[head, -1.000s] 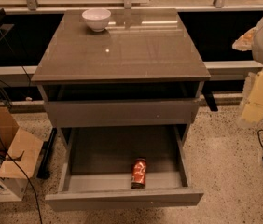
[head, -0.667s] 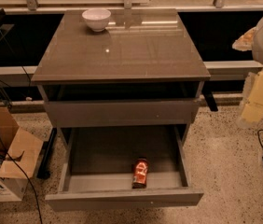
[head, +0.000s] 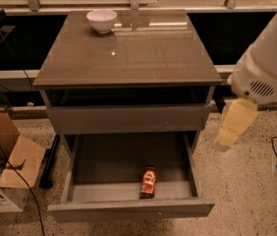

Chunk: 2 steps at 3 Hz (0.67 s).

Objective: Pick coke can from middle drawer and place on counter

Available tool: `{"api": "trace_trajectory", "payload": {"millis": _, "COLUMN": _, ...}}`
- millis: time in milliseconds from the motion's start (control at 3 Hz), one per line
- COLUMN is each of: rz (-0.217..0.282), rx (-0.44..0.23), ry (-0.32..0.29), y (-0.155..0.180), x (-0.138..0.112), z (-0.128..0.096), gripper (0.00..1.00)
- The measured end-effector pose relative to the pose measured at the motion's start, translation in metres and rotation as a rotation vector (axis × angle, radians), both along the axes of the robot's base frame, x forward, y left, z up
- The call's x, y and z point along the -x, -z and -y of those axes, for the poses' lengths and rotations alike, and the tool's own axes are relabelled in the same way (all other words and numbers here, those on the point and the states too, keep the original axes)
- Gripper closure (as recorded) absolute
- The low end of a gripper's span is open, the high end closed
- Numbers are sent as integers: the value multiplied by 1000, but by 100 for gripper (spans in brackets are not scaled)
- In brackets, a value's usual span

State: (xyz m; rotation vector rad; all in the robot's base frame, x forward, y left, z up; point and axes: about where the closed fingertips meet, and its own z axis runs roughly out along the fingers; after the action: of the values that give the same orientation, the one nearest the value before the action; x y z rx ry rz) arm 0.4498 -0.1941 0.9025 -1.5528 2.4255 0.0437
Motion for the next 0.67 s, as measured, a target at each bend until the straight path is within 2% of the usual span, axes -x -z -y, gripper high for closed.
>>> {"api": "trace_trajectory", "payload": {"millis": 333, "rz": -64, "rx": -21, "ry": 103, "y": 52, "x": -11, "z": -4, "gripper": 0}}
{"api": "trace_trajectory", "payload": {"millis": 667, "rz": -66, "rx": -21, "ry": 108, "y": 54, "x": -12, "z": -6, "gripper": 0}}
